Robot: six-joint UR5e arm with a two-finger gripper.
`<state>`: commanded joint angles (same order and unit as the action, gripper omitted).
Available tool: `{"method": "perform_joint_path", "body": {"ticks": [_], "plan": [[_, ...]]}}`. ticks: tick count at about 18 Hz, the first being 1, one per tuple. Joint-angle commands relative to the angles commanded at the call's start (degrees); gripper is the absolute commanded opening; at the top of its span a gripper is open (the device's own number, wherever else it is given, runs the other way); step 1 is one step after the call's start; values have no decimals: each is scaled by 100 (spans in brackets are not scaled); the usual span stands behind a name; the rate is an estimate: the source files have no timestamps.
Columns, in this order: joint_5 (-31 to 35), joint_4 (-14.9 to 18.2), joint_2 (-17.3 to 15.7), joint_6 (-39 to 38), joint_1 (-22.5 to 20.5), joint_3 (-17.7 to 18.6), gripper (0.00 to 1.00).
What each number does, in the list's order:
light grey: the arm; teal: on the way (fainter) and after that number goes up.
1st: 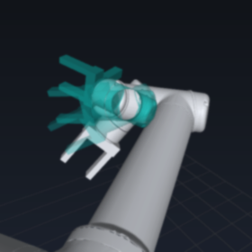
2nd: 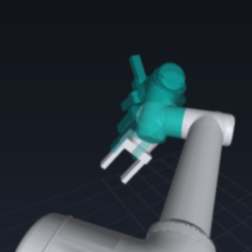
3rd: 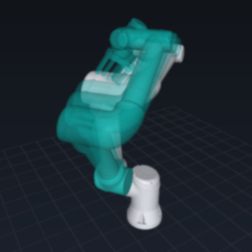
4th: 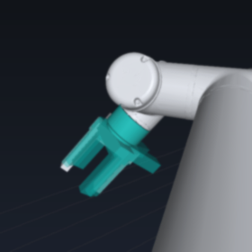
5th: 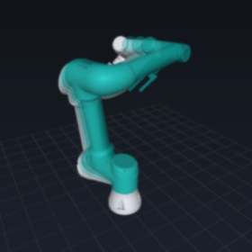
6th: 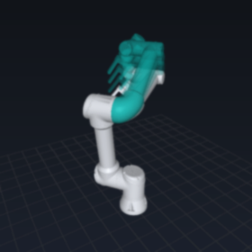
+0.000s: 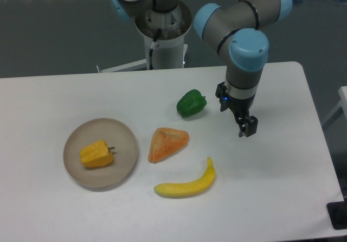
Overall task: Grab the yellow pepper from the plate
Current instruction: 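Move the open gripper over the plate toward the yellow pepper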
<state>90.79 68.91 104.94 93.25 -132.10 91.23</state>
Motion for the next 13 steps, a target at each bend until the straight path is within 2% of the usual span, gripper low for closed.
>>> {"method": "perform_joint_path", "body": {"ticks": [7,10,13], "plan": [[0,-17,96,-87,44,0,100],[-9,-18,132,-175,307,17,100],[-18,-17,79,-622,816,70,100]]}}
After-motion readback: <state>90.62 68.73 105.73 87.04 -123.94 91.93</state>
